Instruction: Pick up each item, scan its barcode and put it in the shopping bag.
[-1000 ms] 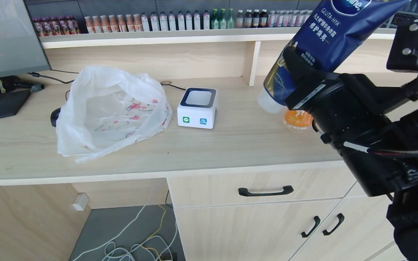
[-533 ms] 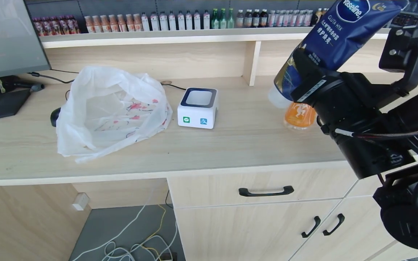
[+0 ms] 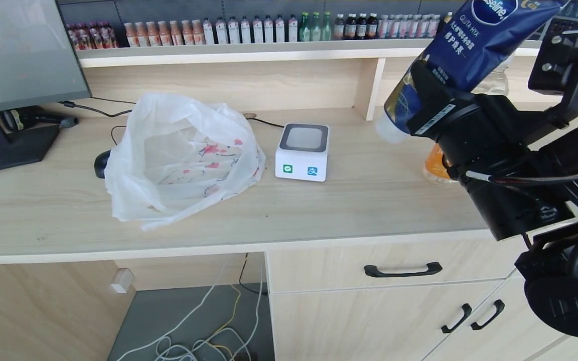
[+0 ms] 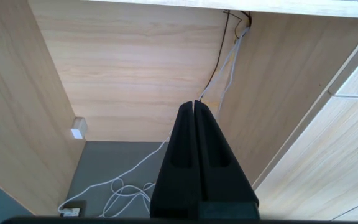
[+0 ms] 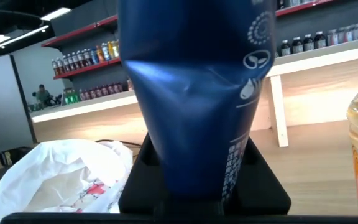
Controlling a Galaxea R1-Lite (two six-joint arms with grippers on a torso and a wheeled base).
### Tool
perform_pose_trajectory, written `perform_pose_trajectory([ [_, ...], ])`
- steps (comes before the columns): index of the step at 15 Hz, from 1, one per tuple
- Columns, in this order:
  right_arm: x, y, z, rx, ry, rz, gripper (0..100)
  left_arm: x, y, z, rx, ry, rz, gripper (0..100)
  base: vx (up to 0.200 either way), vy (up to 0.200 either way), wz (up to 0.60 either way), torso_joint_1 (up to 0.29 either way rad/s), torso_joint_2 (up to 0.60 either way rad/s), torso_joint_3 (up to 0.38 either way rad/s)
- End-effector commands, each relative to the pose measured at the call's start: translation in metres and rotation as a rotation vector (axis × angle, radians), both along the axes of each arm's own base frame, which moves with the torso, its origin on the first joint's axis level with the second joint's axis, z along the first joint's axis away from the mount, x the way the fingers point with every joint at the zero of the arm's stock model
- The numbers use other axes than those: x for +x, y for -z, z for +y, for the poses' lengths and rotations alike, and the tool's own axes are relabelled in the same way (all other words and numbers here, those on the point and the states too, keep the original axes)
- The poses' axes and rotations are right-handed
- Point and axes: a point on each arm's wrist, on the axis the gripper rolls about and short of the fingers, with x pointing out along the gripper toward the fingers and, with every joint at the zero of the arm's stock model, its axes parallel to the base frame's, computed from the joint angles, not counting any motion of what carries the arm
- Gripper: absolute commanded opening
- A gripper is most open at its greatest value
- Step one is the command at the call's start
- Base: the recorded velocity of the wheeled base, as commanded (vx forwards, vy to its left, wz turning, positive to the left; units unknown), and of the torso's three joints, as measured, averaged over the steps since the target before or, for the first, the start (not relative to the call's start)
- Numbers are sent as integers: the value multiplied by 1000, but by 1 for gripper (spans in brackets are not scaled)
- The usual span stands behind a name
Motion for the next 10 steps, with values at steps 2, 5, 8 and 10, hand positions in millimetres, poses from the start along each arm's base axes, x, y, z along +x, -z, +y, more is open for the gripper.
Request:
perform_pose_trajectory([
  [2,1,0,1,0,0,2,0,0,0,0,-1,0,1,0,0,200,0,2,5,-2],
  [5,4,3,3,-5,0,8,0,0,0,0,4,0,-1,0,0,0,0,0,0,0],
  [8,11,-3,10,12,-3,-14,0,0,0,0,4,0,-1,0,0,0,0,0,0,0],
  [10,15,-5,13,17,-2,-23,0,0,0,0,4,0,-1,0,0,0,0,0,0,0],
])
